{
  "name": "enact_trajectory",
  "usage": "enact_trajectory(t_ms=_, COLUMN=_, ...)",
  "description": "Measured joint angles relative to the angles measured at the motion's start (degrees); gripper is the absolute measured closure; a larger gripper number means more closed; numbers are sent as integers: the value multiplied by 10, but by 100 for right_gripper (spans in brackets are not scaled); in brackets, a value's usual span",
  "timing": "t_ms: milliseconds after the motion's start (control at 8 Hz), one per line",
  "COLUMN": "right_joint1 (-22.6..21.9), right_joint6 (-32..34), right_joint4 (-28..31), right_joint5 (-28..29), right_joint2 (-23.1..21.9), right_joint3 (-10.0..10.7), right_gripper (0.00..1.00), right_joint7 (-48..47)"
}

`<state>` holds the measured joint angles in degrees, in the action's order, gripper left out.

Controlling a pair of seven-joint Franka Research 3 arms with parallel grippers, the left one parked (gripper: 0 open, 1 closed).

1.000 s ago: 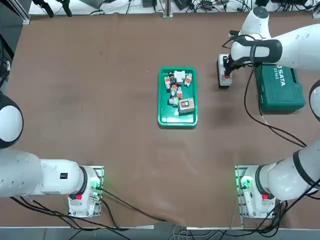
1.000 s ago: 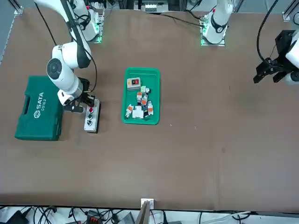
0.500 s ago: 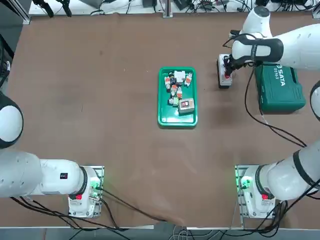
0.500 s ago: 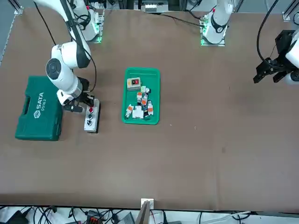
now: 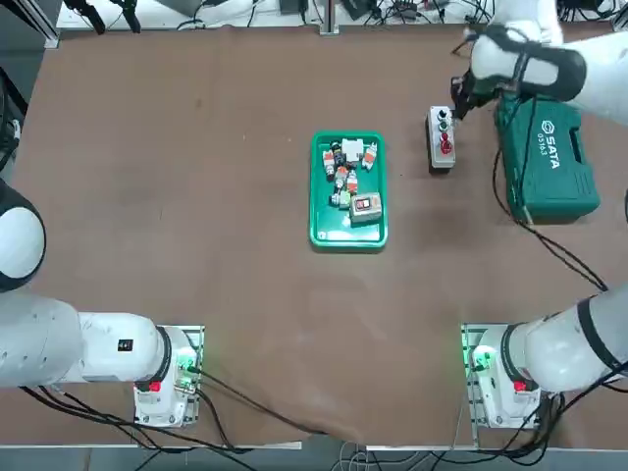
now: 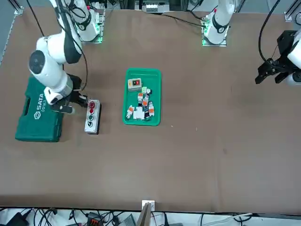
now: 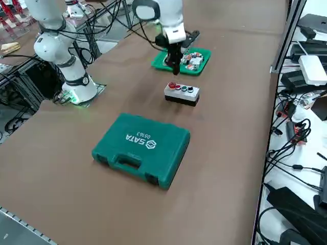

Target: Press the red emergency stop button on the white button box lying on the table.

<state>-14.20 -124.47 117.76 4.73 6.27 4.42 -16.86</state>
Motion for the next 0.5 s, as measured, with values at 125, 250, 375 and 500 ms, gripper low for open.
enact_trajectory(t_ms=125, right_joint1=10, right_joint6=54, right_joint4=-47, right_joint5=0, right_joint2=-3, right_joint3=1, right_gripper=95, right_joint7=0)
enact_trajectory(t_ms=250, right_joint1=23, right_joint6=110, right_joint4=-98, right_joint5=0, right_joint2=-4, right_joint3=1, right_gripper=87, right_joint7=1)
enact_trajectory(t_ms=375, right_joint1=35, right_joint6=153, right_joint4=-143, right_joint5=0, right_joint2=-5, right_joint3=2, right_gripper=81, right_joint7=1)
enact_trajectory(t_ms=500, right_joint1=48, right_joint6=180, right_joint4=-178, right_joint5=-1, right_joint2=-7, right_joint3=2, right_gripper=66, right_joint7=2)
